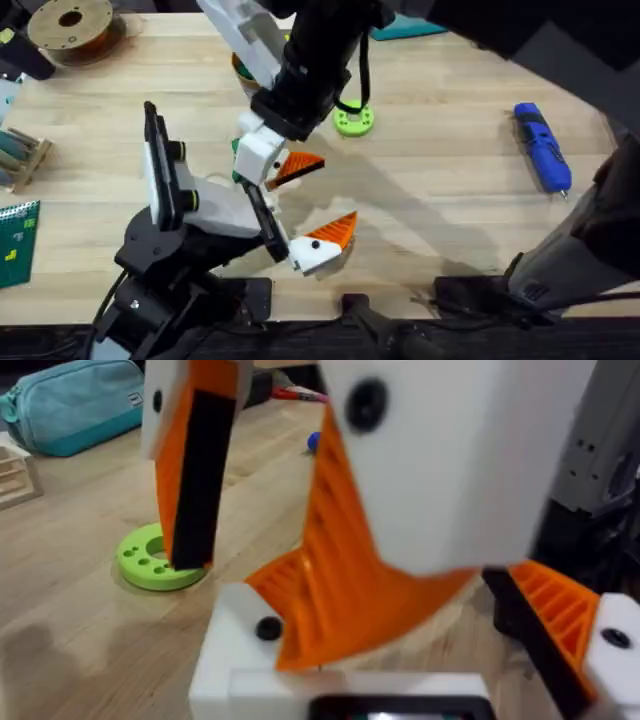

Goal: Pick up the gripper from the table and insert it into the empty holder that is missing its gripper. Then pick up a screw, insert it into the mounting hole, and use the screwdriver to tighten it. Finally, clean up the table by picking up the vegetable and placing it into the bucket.

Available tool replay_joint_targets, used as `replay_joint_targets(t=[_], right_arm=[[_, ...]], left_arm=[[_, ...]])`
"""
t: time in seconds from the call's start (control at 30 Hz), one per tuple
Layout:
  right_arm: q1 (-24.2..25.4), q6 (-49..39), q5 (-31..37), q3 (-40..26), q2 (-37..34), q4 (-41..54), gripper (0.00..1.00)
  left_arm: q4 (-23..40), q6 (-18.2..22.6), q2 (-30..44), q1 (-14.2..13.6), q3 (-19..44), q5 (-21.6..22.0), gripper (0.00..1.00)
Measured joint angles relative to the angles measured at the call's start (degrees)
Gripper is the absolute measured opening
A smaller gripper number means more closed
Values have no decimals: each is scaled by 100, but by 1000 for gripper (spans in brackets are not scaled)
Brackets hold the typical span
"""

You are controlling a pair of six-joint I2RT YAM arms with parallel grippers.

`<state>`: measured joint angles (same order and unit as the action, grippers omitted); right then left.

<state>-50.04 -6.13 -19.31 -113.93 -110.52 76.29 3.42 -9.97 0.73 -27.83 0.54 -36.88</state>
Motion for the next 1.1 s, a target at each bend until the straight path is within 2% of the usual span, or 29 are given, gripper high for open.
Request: replay_joint_targets(t=[0.17, 0.3, 0.53, 0.7, 0.73, 0.77, 0.83, 1.0, 1.03, 1.1], right_arm=[[319, 15, -5, 24, 73, 50, 890], [715, 15, -6, 467, 565, -4, 891], [1452, 17, -496, 2334, 2227, -580, 892], [1827, 35, -783, 3529, 3765, -634, 892], [1836, 37, -822, 3733, 4135, -635, 891], [1836, 39, -863, 3888, 4439, -624, 891], [1834, 61, -958, 4180, 5075, -617, 892], [1834, 376, -1080, 4601, 6166, -595, 895], [1836, 448, -1085, 4627, 6280, -585, 894], [1836, 554, -1102, 4638, 6458, -570, 894]], left_arm=[[-3, 32, 0, 0, 0, 0, 987], [-4, 51, 0, 0, 0, 0, 987], [-6, 53, 0, 0, 0, 0, 987], [-4, 56, 0, 0, 0, 0, 989], [-2, 56, 0, 0, 0, 0, 961], [-2, 49, 0, 0, 0, -1, 926], [-2, 59, 0, 0, 0, -2, 763], [-2, 77, 0, 0, 0, -2, 79], [-2, 95, 0, 0, 0, -2, 22], [-2, 97, 0, 0, 0, 0, 9]])
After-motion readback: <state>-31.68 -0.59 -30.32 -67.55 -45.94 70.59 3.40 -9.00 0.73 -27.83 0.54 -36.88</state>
